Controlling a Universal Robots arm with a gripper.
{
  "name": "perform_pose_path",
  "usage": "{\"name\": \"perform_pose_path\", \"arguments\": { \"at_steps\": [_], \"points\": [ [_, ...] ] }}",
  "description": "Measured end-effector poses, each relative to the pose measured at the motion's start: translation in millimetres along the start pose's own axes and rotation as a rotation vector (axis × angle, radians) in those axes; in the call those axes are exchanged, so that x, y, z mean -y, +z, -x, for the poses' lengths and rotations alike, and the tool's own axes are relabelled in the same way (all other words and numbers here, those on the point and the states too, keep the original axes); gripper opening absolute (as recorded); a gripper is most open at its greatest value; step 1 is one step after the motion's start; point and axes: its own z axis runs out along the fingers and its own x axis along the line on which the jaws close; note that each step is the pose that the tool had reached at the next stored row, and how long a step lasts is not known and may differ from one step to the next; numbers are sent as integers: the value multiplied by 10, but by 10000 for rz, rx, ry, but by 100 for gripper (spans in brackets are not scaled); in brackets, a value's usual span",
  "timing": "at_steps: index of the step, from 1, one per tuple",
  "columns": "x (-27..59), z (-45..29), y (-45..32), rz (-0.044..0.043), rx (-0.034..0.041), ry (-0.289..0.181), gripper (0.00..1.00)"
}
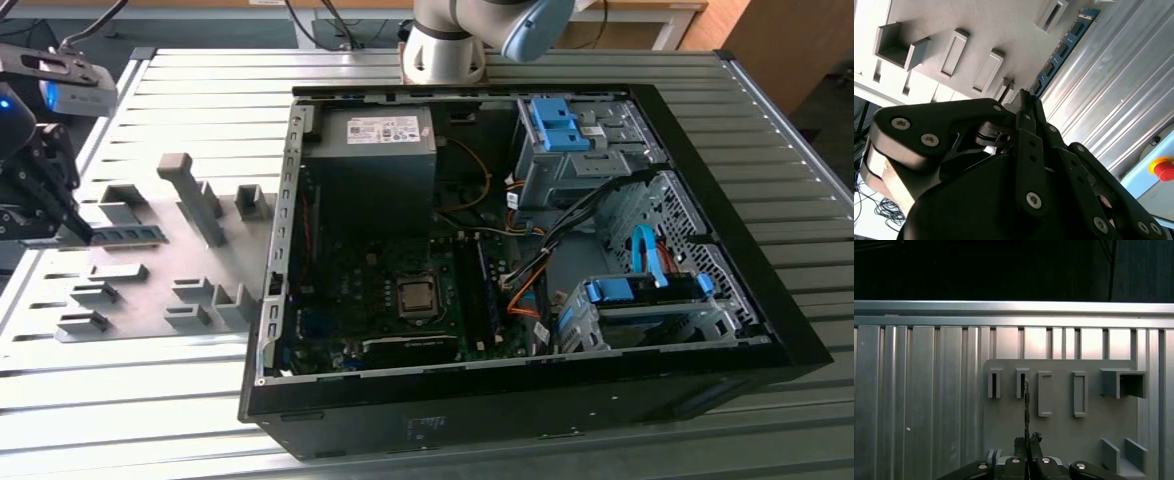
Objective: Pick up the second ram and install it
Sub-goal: 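Pick up the second ram and move it above second insertion slot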
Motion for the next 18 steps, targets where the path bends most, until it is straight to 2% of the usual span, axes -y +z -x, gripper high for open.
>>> {"name": "perform_pose_path", "arguments": {
  "at_steps": [18],
  "points": [
    [-1, -1, -176, 0, 0, 0, 14]
  ]
}}
